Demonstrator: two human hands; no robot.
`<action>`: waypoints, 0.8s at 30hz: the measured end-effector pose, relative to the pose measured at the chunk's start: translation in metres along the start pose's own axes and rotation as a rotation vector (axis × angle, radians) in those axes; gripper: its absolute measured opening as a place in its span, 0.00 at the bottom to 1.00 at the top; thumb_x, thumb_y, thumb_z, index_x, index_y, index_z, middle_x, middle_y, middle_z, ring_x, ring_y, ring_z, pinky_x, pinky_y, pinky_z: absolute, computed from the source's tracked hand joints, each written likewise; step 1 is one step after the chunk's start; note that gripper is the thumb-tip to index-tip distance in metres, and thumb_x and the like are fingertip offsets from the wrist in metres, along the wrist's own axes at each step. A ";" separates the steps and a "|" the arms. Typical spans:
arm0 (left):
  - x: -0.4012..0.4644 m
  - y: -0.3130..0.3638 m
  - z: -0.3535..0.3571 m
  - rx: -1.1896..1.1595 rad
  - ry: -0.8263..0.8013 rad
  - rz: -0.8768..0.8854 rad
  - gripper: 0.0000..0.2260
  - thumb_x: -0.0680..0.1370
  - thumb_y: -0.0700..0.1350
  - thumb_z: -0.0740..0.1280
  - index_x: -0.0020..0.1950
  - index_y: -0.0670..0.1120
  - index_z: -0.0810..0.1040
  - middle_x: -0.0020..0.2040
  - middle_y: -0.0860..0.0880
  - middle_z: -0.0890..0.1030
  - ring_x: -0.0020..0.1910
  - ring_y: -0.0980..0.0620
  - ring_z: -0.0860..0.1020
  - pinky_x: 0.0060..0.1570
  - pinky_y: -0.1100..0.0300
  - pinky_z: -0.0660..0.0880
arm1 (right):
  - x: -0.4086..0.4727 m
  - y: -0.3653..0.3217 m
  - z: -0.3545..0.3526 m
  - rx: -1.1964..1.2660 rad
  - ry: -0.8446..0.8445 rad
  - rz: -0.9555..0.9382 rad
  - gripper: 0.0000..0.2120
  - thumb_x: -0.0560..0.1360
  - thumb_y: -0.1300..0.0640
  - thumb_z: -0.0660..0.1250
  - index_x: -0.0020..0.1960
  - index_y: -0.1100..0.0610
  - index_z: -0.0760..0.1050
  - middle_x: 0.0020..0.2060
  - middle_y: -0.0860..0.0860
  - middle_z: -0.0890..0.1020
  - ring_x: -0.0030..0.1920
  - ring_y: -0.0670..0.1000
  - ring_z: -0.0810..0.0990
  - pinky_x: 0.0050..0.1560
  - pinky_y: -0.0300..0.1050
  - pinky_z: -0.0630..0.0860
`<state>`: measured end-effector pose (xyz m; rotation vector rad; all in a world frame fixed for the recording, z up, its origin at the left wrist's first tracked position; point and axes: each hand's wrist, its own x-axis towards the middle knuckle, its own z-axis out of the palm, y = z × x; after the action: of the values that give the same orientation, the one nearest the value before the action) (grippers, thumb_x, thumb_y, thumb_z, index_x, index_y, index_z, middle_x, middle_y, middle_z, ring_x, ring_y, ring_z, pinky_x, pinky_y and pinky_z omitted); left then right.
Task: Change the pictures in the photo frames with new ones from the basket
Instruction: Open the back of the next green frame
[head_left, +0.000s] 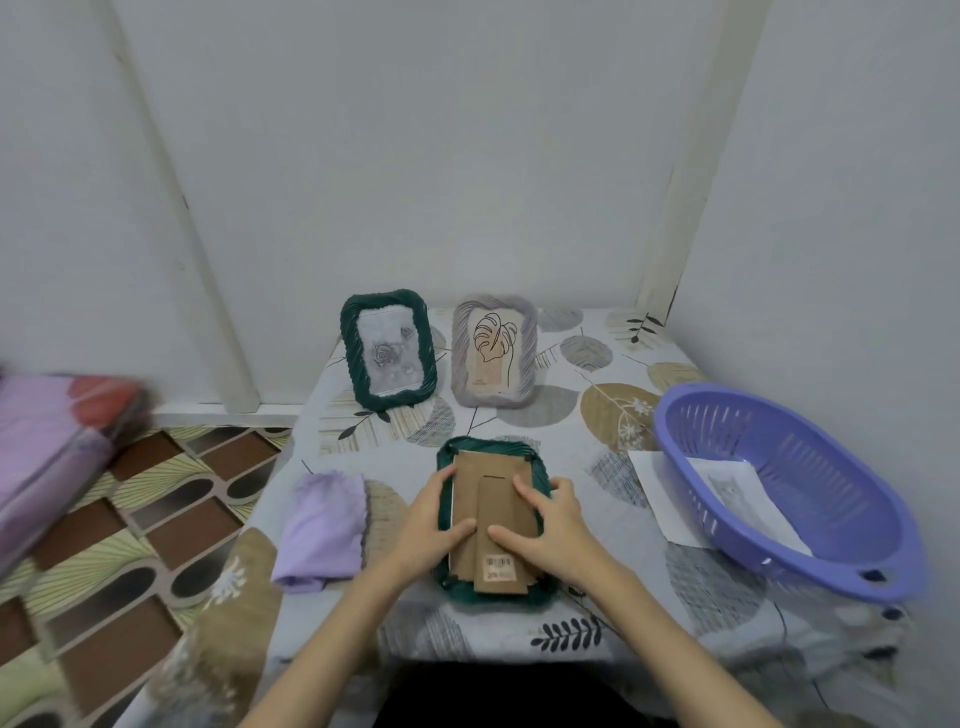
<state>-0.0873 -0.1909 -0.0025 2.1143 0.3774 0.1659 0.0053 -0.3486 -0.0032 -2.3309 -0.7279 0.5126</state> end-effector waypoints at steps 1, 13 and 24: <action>-0.001 -0.008 0.002 0.083 -0.033 -0.034 0.36 0.71 0.58 0.65 0.73 0.48 0.56 0.72 0.48 0.63 0.73 0.48 0.58 0.72 0.53 0.56 | -0.003 0.003 0.007 -0.031 -0.014 0.007 0.39 0.69 0.35 0.65 0.74 0.46 0.55 0.67 0.53 0.54 0.70 0.56 0.56 0.71 0.52 0.59; 0.000 -0.037 0.005 0.432 0.134 -0.031 0.38 0.67 0.69 0.49 0.72 0.50 0.60 0.77 0.47 0.51 0.76 0.47 0.43 0.72 0.52 0.44 | -0.007 0.015 0.019 -0.236 0.158 0.035 0.47 0.59 0.23 0.48 0.73 0.46 0.55 0.66 0.53 0.61 0.66 0.54 0.60 0.66 0.49 0.60; 0.012 -0.043 0.007 0.716 0.163 0.051 0.37 0.65 0.70 0.37 0.66 0.58 0.67 0.73 0.59 0.62 0.76 0.53 0.47 0.71 0.44 0.44 | 0.007 0.019 0.014 -0.526 0.242 -0.048 0.42 0.61 0.24 0.39 0.69 0.41 0.61 0.61 0.47 0.67 0.60 0.52 0.64 0.57 0.50 0.62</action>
<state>-0.0829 -0.1712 -0.0431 2.8272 0.5356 0.2624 0.0108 -0.3501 -0.0273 -2.7816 -0.8762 0.0050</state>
